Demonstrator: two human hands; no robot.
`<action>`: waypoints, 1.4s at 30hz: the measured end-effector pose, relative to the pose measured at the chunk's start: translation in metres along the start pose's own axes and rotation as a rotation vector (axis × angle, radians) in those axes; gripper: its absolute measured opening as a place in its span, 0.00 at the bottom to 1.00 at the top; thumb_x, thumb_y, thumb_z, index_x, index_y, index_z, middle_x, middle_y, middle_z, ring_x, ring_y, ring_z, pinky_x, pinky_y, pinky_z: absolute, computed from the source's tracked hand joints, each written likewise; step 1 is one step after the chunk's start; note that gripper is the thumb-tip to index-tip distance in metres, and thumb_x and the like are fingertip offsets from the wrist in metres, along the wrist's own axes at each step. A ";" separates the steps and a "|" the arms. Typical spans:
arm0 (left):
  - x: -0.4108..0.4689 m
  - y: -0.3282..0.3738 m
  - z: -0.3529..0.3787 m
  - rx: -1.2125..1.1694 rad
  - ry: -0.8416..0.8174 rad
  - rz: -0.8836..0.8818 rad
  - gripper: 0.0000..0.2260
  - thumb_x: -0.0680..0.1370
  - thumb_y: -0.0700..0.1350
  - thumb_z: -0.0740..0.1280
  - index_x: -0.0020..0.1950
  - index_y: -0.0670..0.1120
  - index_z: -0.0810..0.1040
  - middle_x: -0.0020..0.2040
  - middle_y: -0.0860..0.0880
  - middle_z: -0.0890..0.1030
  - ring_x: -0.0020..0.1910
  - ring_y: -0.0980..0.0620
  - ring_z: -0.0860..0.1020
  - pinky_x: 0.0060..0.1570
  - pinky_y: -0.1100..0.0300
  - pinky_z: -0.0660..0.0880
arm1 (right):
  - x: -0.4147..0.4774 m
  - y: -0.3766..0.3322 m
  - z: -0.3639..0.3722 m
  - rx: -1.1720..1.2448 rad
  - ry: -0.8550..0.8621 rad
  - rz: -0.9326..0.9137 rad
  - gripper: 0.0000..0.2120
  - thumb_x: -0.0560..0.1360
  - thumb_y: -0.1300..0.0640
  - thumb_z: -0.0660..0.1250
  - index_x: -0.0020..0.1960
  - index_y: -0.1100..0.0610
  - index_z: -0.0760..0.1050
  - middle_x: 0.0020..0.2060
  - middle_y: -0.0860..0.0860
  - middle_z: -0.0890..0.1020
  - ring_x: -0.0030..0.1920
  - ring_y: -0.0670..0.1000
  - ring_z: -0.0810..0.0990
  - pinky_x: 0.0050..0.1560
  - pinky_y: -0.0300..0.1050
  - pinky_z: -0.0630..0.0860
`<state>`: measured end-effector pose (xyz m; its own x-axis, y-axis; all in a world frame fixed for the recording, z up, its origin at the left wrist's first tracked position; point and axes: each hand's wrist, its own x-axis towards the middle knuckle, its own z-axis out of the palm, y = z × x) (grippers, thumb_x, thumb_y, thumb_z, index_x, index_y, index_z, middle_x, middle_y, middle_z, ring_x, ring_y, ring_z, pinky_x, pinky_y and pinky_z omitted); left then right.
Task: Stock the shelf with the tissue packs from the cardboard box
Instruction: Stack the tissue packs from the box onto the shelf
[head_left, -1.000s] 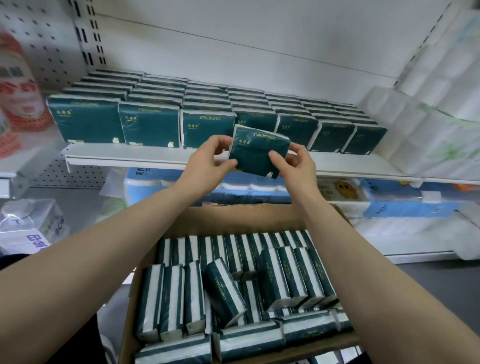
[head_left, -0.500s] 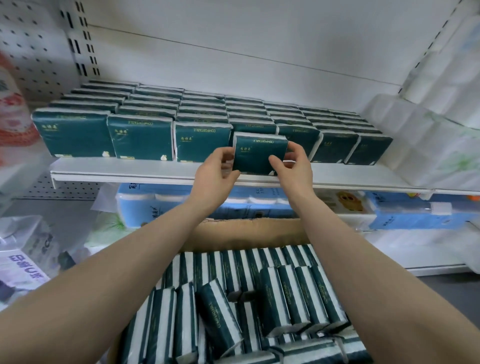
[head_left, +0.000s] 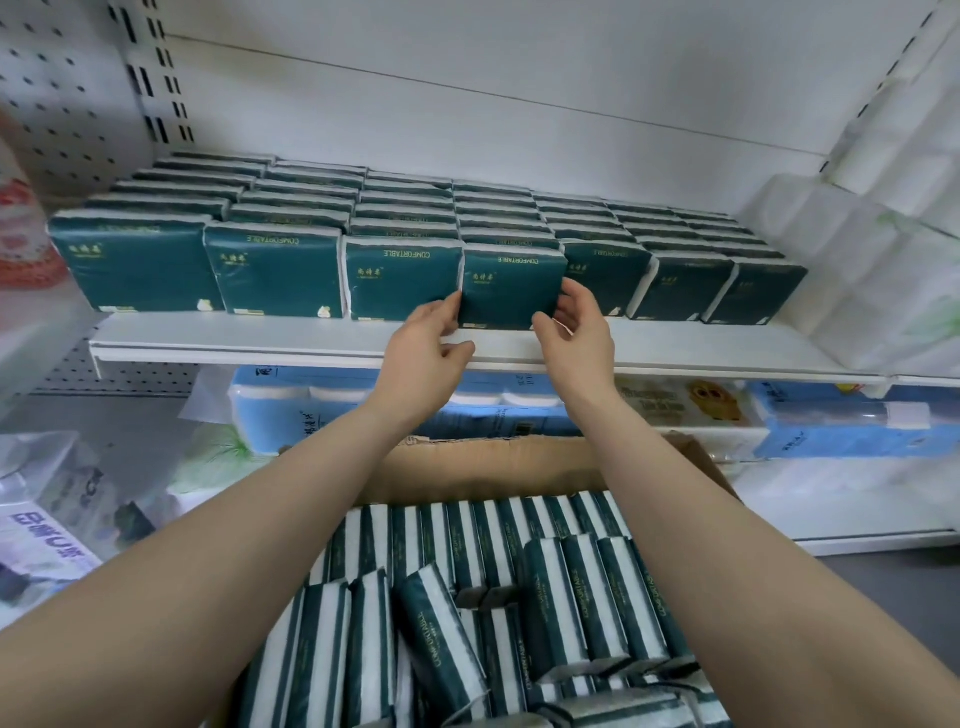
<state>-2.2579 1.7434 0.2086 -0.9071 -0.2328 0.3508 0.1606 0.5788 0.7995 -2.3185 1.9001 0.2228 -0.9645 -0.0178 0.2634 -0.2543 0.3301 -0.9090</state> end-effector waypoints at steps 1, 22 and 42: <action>0.000 0.000 0.000 0.002 -0.004 -0.003 0.25 0.80 0.40 0.65 0.76 0.45 0.64 0.69 0.46 0.72 0.64 0.51 0.73 0.62 0.62 0.70 | 0.000 0.000 0.000 -0.002 -0.008 0.003 0.24 0.80 0.60 0.65 0.75 0.52 0.66 0.68 0.48 0.75 0.65 0.46 0.75 0.64 0.40 0.72; -0.088 -0.009 -0.044 0.009 -0.580 -0.046 0.14 0.76 0.43 0.72 0.61 0.51 0.78 0.59 0.55 0.80 0.58 0.61 0.78 0.64 0.59 0.73 | -0.098 0.003 -0.012 -0.076 -0.175 0.023 0.23 0.78 0.61 0.68 0.71 0.53 0.70 0.62 0.48 0.77 0.60 0.45 0.76 0.63 0.40 0.74; -0.125 -0.054 -0.018 0.317 -0.806 -0.013 0.14 0.77 0.41 0.69 0.63 0.48 0.76 0.57 0.48 0.78 0.53 0.52 0.76 0.57 0.58 0.71 | -0.180 0.058 -0.013 -0.260 -0.662 0.561 0.27 0.70 0.31 0.66 0.58 0.50 0.73 0.56 0.45 0.79 0.58 0.49 0.78 0.65 0.50 0.72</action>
<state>-2.1461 1.7270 0.1300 -0.9266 0.3146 -0.2062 0.1407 0.7983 0.5856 -2.1581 1.9349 0.1273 -0.8057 -0.3030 -0.5089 0.2117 0.6551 -0.7253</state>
